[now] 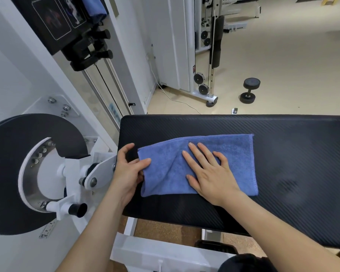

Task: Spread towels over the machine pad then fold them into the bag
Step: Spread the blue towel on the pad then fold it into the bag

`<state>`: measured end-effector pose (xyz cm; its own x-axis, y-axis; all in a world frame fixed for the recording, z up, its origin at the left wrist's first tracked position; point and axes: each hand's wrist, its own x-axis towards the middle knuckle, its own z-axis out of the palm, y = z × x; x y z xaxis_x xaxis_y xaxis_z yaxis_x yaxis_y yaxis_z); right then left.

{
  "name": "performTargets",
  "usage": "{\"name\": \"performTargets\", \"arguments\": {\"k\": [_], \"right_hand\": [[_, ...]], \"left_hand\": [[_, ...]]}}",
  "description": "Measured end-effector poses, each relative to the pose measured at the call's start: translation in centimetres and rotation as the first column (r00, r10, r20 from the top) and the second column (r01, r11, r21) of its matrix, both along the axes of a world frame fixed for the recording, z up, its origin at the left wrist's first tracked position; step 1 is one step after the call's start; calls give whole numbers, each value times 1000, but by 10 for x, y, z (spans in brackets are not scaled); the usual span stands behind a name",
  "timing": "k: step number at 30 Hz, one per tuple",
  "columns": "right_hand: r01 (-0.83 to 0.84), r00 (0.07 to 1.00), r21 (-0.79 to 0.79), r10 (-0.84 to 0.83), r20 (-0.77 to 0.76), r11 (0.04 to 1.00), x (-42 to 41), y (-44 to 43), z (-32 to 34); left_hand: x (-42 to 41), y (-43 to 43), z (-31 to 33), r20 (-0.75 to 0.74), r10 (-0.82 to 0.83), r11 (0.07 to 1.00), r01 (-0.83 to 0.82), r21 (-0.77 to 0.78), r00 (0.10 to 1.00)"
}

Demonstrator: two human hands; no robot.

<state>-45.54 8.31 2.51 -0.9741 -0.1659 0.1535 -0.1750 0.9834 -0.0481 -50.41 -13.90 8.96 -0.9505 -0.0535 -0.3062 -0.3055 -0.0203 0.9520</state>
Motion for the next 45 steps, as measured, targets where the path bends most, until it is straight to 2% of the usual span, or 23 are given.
{"name": "performTargets", "arguments": {"k": [2,4,7,8,9,10,11,12,13,17,19,21,22,24,26,28,30,33,35,38,40,42,45], "right_hand": [[-7,999,-18,8,44,1000,0,0,4],[-27,995,-66,33,99,997,1,-1,13],[-20,979,-303,80,186,953,7,-3,35],[26,969,-445,87,231,895,13,-3,48],[111,950,-619,101,296,778,20,-1,60],[211,928,-783,131,349,585,27,1,72],[308,906,-887,178,384,345,34,5,80],[378,891,-911,202,407,166,40,7,85],[411,887,-907,187,422,95,45,9,86],[431,901,-899,-94,424,79,46,17,73],[419,892,-902,-238,386,108,44,25,65],[431,872,-890,-322,368,151,46,34,59],[444,858,-882,-356,369,155,46,38,56],[461,832,-874,-420,364,155,48,44,53],[471,821,-865,-445,358,173,47,46,50],[476,822,-851,-458,339,224,44,47,48],[487,822,-819,-475,313,303,41,48,46],[494,852,-697,-448,270,521,37,52,46],[403,913,-605,-349,211,687,34,56,48],[182,978,-457,-112,178,871,30,60,50],[51,985,-363,12,169,930,30,56,49],[-32,988,-282,73,135,959,30,49,46],[-37,997,-232,50,51,972,33,46,42]], "left_hand": [[2,2,2,-68,8,997,-14,-81,998],[5,7,9,-164,-79,969,37,-246,983],[8,27,35,-279,-250,908,125,-400,927],[9,37,44,-294,-299,890,155,-428,908],[9,49,53,-289,-336,882,192,-430,897],[9,62,59,-259,-360,884,239,-402,896],[9,77,63,-218,-388,881,290,-374,895],[10,92,65,-180,-413,870,328,-368,893],[10,105,65,-147,-438,851,356,-385,887],[7,142,56,-5,-538,796,506,-332,843],[1,149,52,19,-629,734,601,-316,777],[-4,153,50,-27,-706,657,639,-400,708],[-7,154,50,-93,-735,610,595,-523,672],[-16,155,47,-183,-824,443,410,-797,536],[-26,152,42,-93,-880,288,369,-884,465],[-34,147,34,30,-886,172,390,-905,462],[-38,142,26,71,-884,97,331,-939,463],[-35,131,21,45,-863,97,253,-963,503],[-23,118,18,47,-823,110,241,-964,566],[14,89,-6,97,-699,231,352,-907,709],[49,71,-28,180,-608,352,466,-812,774],[74,64,-45,246,-564,390,517,-762,788],[80,64,-51,166,-509,462,431,-775,845]]}}
